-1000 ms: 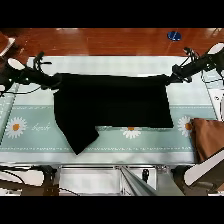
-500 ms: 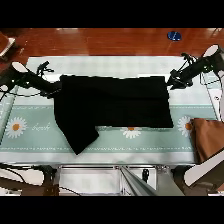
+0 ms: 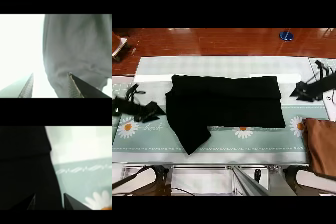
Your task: Fold the shirts.
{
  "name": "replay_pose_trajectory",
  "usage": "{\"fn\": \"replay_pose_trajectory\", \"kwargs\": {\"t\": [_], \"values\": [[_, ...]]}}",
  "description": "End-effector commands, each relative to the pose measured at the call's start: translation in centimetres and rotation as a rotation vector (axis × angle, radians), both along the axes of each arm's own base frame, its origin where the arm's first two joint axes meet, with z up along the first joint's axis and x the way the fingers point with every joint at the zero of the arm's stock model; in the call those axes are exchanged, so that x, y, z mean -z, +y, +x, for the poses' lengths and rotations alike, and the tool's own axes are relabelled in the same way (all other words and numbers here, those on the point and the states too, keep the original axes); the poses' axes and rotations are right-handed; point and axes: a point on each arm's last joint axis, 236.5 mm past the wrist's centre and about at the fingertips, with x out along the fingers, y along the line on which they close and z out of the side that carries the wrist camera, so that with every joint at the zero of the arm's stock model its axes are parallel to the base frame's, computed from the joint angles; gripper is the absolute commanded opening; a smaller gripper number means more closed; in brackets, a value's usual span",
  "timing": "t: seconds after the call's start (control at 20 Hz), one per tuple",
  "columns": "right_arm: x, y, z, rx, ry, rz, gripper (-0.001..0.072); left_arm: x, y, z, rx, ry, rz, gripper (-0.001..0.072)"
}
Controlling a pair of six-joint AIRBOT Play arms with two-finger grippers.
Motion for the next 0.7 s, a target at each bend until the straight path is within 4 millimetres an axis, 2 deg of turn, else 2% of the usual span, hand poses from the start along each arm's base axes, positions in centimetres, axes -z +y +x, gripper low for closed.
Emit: {"fn": "replay_pose_trajectory", "kwargs": {"t": [0.0,0.15,0.35,0.55,0.6,0.65], "values": [[1.8,2.7,-5.1,0.079,-0.089,0.049,0.0415,0.9,-1.7,-3.6,-0.217,-0.047,-0.134,0.0506],[3.0,5.6,-7.8,0.1,-0.075,0.151,0.0415,3.8,-3.9,-6.8,-0.234,0.042,-0.172,0.0506],[2.7,7.1,-7.9,0.109,-0.08,0.221,0.0414,3.8,-7.1,-6.5,-0.209,-0.006,-0.256,0.0505],[2.5,7.4,-7.5,0.12,-0.09,0.24,0.0414,5.1,-9.8,-6.3,-0.129,-0.023,-0.212,0.0502],[2.6,6.8,-7.4,0.128,-0.095,0.225,0.0414,5.4,-10.1,-6.2,-0.122,-0.024,-0.192,0.0451],[2.7,5.8,-7.4,0.153,-0.096,0.212,0.0414,5.6,-9.9,-5.9,-0.153,-0.018,-0.181,0.0341]]}}
